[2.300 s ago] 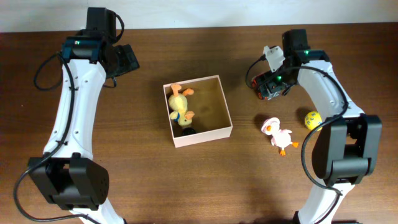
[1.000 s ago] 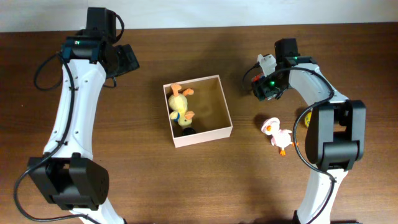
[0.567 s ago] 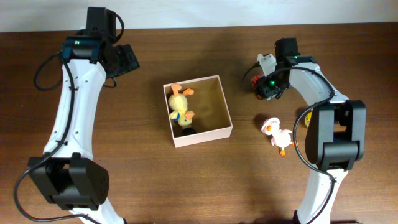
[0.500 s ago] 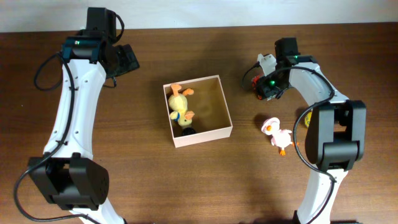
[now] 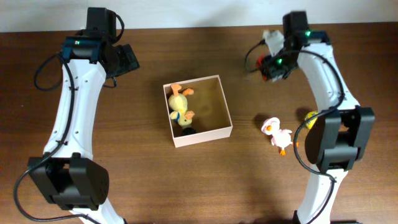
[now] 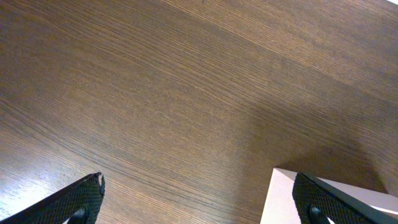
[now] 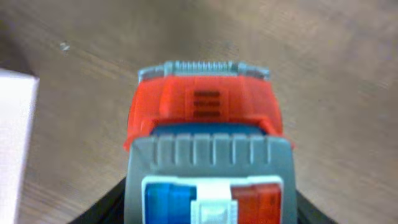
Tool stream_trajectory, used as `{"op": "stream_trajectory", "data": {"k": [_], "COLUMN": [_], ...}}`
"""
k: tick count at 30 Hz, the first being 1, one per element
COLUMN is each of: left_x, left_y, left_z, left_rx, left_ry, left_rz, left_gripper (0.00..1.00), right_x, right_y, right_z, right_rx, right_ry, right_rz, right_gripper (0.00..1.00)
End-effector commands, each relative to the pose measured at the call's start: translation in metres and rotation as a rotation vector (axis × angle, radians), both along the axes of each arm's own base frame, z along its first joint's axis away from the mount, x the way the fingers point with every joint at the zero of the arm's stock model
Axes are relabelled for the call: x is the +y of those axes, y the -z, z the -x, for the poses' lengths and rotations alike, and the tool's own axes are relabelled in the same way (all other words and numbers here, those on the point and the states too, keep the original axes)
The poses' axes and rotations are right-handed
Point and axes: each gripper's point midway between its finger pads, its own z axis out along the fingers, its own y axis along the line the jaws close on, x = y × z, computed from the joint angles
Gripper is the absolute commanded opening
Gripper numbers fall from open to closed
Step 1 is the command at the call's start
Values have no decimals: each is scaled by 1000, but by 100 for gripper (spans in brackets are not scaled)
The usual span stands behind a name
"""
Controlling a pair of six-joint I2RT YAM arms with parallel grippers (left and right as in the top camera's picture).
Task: Pack container
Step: 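Lower the right gripper onto the toy police car and grasp it, then carry the police car with the right gripper over the pink box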
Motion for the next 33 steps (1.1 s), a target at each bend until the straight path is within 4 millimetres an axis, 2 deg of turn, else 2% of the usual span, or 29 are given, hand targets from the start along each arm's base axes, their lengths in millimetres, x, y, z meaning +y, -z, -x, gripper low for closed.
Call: {"op": "stream_trajectory", "data": {"k": [1, 6, 10, 16, 23, 33], "left_x": [1, 1, 1, 1, 1, 1], "left_y": [-2, -2, -2, -2, -2, -2], "left_z": [-2, -2, -2, -2, -2, -2], "left_rx": [-9, -9, -9, -9, -9, -9], "left_ry": [-14, -14, -14, -14, -14, -14], "left_rz": [-1, -1, -1, -1, -1, -1], "left_gripper": [99, 99, 99, 99, 99, 99], "right_x": [26, 67, 105, 150, 185, 196], "right_y": [-51, -93, -109, -103, -98, -83], "right_z": [-7, 6, 24, 60, 93, 98], "right_rx": [-93, -138, -151, -108, -111, -131], "right_ry": [-135, -308, -472, -729, -1060, -1258], "right_rz": [-20, -71, -99, -74, -8, 35], "right_gripper": [50, 51, 52, 52, 51, 51]}}
